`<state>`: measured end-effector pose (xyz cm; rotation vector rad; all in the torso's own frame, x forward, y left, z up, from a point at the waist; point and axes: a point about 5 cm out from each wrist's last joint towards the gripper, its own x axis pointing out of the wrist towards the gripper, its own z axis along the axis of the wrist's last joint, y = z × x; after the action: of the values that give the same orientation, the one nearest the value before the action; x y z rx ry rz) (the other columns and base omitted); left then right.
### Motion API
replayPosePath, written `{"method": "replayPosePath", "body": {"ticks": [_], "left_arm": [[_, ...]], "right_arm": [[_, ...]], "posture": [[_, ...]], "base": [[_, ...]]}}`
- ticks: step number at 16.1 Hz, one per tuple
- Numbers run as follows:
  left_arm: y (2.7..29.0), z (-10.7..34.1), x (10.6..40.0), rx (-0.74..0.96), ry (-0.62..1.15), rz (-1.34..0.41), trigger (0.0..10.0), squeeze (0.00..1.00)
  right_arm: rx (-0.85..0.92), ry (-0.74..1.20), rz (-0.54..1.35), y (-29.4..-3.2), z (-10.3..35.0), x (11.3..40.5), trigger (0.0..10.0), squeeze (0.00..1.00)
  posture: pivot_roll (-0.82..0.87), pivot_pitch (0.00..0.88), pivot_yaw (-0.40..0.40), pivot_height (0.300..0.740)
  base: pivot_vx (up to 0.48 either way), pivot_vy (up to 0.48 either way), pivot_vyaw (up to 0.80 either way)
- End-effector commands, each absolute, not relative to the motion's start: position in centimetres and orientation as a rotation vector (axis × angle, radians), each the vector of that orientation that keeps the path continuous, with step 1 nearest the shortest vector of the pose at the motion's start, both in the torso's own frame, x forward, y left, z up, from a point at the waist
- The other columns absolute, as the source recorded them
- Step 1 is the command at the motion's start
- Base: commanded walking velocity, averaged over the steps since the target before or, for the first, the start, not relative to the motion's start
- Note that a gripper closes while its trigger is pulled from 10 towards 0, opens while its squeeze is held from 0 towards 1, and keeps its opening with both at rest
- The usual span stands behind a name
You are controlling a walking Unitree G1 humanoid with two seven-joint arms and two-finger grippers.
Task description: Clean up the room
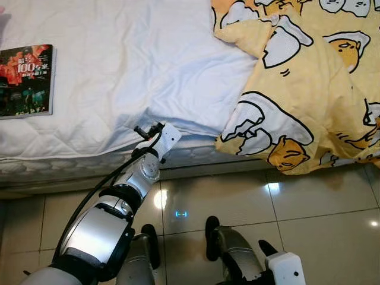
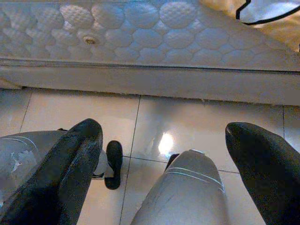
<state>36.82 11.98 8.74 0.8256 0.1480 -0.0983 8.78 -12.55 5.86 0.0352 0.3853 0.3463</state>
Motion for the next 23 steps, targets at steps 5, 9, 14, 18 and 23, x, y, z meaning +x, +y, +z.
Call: {"method": "replayPosePath", "body": {"ticks": [5, 9, 14, 18, 23], "left_arm": [[9.0, 4.7, 33.9, 0.918, 0.2, -0.395, 0.0, 0.0], [8.2, 1.5, 31.0, 0.948, 0.27, -0.559, 0.0, 0.0], [10.1, -1.4, 28.6, 1.03, 0.4, -0.611, 0.0, 0.0], [9.6, -3.0, 26.6, 1.054, 0.44, -0.691, 0.0, 0.0], [11.2, -3.1, 26.3, 0.857, 0.461, -0.589, 10.0, 1.0]], "right_arm": [[0.035, 0.455, 0.345, -12.7, 4.9, 7.9, 10.0, 0.0], [0.033, 0.467, 0.35, -12.8, 4.7, 7.7, 10.0, 0.0], [0.025, 0.48, 0.361, -12.8, 4.5, 7.4, 10.0, 0.0], [0.014, 0.489, 0.373, -12.9, 4.3, 7.2, 10.0, 0.0], [0.004, 0.469, 0.351, -13.6, 3.8, 8.5, 10.0, 0.0]], "posture": [[-0.22, 0.37, -0.042, 0.74], [-0.22, 0.377, -0.045, 0.74], [-0.22, 0.379, -0.053, 0.74], [-0.22, 0.38, -0.059, 0.74], [-0.2, 0.323, -0.03, 0.74]], "base": [[0.0, 0.0, 0.0], [0.0, 0.0, 0.0], [0.0, 0.0, 0.0], [0.0, 0.0, 0.0], [0.0, 0.0, 0.0]]}}
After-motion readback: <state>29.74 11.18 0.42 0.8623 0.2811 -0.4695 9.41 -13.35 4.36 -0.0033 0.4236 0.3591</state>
